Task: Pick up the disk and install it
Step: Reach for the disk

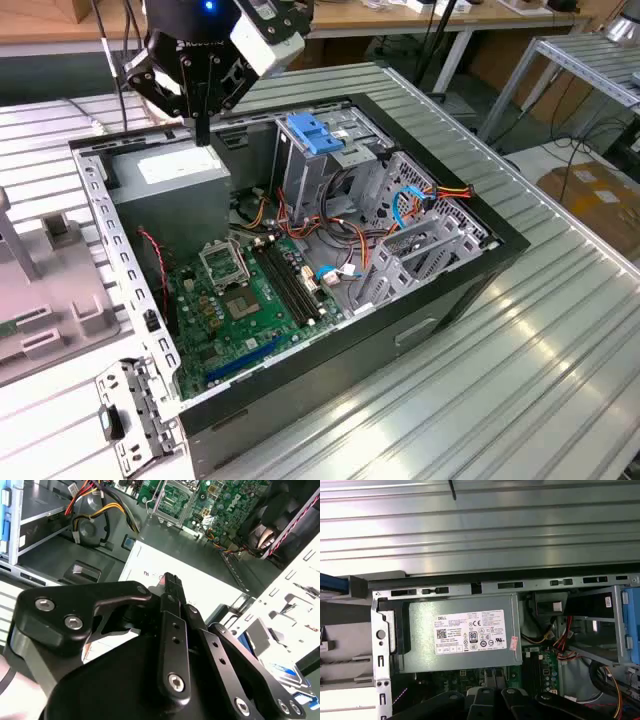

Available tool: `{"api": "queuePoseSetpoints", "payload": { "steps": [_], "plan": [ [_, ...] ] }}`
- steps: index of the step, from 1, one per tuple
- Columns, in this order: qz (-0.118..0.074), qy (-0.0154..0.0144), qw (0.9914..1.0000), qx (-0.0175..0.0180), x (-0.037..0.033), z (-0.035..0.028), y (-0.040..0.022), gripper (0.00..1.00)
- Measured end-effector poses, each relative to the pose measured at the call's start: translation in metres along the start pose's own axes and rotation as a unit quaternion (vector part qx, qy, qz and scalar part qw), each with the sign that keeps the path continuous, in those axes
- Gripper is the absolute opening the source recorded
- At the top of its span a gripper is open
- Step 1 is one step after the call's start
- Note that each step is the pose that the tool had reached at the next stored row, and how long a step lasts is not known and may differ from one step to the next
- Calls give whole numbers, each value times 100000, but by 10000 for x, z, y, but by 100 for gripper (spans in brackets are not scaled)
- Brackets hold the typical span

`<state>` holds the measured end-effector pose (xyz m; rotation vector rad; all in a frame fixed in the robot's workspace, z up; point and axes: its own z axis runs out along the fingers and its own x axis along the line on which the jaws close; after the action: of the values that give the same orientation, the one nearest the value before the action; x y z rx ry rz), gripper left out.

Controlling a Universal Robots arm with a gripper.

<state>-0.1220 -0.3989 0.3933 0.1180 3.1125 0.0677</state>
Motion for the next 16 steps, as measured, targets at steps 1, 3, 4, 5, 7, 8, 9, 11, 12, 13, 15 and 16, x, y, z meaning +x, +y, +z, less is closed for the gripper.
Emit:
{"api": "queuePoseSetpoints", "payload": {
  "steps": [1, 3, 4, 5, 7, 8, 9, 11, 12, 13, 15, 16],
  "plan": [
    [4, -1, 100000, 1, 4, 0, 0, 11],
    [0, -3, 100000, -2, 28, -1, -2, 11],
    [0, 0, 100000, 1, 33, -1, -2, 11],
    [1, -1, 100000, 1, 39, -1, -3, 11],
    [0, -1, 100000, 1, 49, -2, -4, 11],
    [-1, 0, 100000, 1, 53, -2, -4, 11],
    [-1, 0, 100000, 0, 59, -2, -4, 11],
    [1, 0, 100000, 1, 73, -2, -5, 11],
    [0, 0, 100000, 0, 79, -2, -6, 11],
    [1, -3, 100000, -3, 85, -2, -6, 11],
    [1, -2, 100000, -1, 97, -2, -7, 11],
    [-1, -2, 100000, 1, 105, -2, -8, 11]
  ]
}}
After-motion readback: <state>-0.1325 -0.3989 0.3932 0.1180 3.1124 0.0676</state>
